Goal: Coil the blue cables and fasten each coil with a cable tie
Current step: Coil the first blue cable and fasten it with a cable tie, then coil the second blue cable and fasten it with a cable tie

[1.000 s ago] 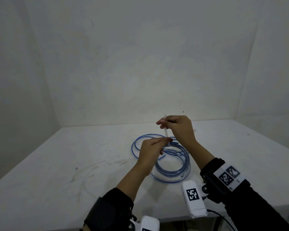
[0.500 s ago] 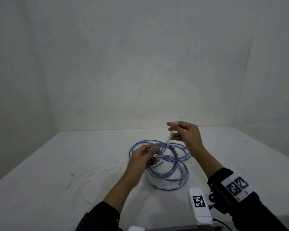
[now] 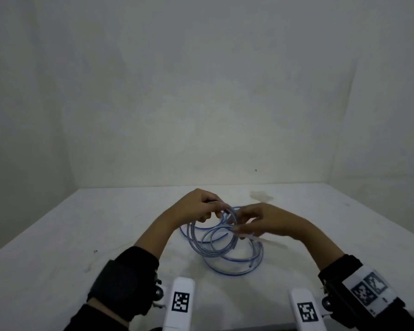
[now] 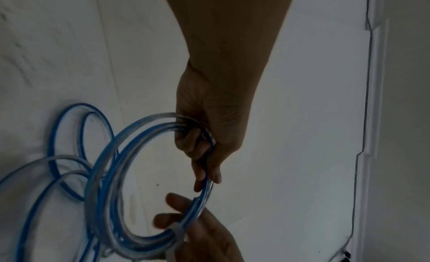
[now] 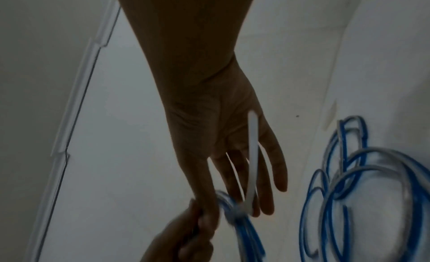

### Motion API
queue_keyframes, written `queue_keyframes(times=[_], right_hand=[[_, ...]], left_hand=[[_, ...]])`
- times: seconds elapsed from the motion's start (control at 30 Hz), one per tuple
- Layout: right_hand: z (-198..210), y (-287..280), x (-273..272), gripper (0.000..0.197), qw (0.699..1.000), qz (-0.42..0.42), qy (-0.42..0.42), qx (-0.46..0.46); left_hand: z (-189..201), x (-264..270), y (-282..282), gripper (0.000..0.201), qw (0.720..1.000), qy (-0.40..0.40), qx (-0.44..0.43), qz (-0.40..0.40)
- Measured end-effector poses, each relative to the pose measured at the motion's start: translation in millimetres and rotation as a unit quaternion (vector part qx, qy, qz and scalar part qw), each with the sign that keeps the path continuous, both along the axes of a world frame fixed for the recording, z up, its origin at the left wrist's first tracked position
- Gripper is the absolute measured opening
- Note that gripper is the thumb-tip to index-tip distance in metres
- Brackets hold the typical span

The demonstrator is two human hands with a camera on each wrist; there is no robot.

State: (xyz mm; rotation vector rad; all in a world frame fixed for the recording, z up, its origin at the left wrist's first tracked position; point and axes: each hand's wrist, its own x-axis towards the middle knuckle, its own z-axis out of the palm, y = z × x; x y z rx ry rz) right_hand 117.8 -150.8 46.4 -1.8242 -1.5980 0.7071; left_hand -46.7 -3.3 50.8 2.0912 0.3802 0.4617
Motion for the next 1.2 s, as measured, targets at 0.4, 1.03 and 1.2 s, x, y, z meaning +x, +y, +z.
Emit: queue_keyframes(times=[0.4,1.03,1.2], right_hand=[[-43,6,48,0.028,0.966,-0.144,0.212,0.019],[-88,198,212,0.057,0.869,-0.397,0.273,0.110],[-112,233,240,0.052,0.853,-0.455,0.227,0.118]], left_hand=[[-37,85,30,0.015,0.970,-0.131,0.097,0.182],[-119,202,106,0.050,0.940,0.191,0.202,0.198],[-134,209,112,0.047,0.936,0.208,0.196,0.204]])
